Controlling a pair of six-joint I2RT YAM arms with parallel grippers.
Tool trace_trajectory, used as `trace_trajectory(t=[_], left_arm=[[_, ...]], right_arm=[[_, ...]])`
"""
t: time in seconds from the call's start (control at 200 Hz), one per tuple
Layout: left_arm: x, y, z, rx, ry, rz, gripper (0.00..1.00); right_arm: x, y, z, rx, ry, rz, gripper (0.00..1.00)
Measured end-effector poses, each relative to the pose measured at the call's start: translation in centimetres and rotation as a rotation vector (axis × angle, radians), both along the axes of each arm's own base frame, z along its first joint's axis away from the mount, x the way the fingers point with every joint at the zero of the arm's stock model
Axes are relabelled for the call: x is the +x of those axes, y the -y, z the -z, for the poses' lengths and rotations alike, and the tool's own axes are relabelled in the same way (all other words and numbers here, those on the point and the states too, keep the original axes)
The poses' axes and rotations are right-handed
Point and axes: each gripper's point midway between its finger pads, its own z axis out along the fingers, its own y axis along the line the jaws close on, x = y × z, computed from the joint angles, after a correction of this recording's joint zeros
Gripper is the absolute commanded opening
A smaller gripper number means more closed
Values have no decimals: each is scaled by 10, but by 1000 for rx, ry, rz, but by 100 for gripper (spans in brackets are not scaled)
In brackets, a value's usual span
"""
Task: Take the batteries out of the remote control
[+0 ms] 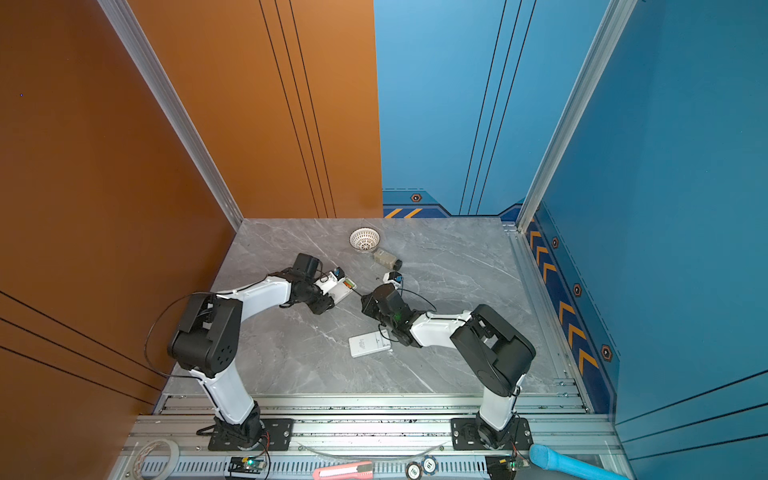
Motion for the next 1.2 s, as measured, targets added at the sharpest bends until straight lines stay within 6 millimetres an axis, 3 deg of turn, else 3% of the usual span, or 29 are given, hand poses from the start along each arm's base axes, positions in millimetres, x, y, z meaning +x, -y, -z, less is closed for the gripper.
trace_trajectory(t=[1.071,1.146,1.201], left_arm=[[2,-1,3,27,-23,-40,0],[-10,14,4,11,-53,38,0],[-14,33,-1,-44,-57,90,0]], right_arm=[[8,-6,-11,42,-43,10,0],[17,-21,-36,117,15,-13,0],[17,-23,-37,116,9,-21,0]])
